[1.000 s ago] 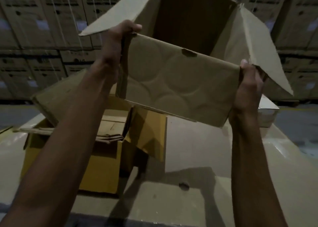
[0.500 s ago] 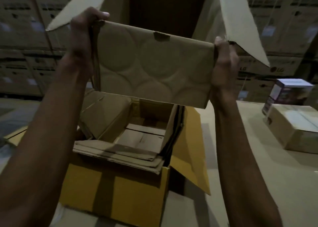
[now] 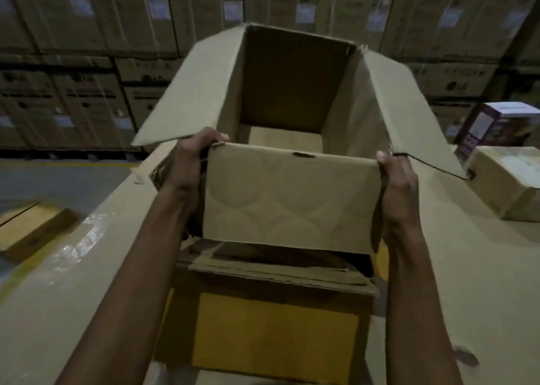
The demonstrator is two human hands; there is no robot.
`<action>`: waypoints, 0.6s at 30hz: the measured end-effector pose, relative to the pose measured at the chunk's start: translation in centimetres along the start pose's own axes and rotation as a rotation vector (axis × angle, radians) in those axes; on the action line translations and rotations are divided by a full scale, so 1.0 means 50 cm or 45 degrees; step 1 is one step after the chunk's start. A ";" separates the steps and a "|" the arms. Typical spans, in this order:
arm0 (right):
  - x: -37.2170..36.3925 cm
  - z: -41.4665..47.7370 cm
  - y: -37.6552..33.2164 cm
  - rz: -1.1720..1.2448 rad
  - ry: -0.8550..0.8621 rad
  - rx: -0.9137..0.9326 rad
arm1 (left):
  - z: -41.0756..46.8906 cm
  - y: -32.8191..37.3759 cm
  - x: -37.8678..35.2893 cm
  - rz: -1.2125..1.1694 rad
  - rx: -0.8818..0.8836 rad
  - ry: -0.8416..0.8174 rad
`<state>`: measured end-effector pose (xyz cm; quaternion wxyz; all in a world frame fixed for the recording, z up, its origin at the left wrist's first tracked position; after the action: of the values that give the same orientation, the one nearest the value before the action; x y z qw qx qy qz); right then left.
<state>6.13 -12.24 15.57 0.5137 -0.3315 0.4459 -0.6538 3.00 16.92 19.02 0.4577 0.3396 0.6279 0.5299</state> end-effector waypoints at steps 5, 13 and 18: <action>-0.031 -0.059 0.061 -0.035 0.038 -0.179 | 0.019 -0.085 0.055 0.009 0.171 -0.098; -0.062 -0.068 0.075 -0.100 -0.038 -0.461 | 0.043 -0.122 0.087 0.231 0.325 -0.151; -0.045 -0.075 0.075 -0.277 -0.137 -0.517 | 0.055 -0.125 0.100 0.479 0.389 -0.089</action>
<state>4.76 -9.43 10.72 0.3860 -0.5084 0.5021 -0.5835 4.20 21.19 11.79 0.3156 0.5340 0.6103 0.4926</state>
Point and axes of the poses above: each hand's wrist, its own z-axis towards the middle knuckle, its own x-axis out of the back of the hand, y = z × x, the point moved 1 cm from there along z, towards the middle knuckle, and after that the axes turned 6 degrees about x, right-handed, at the moved point
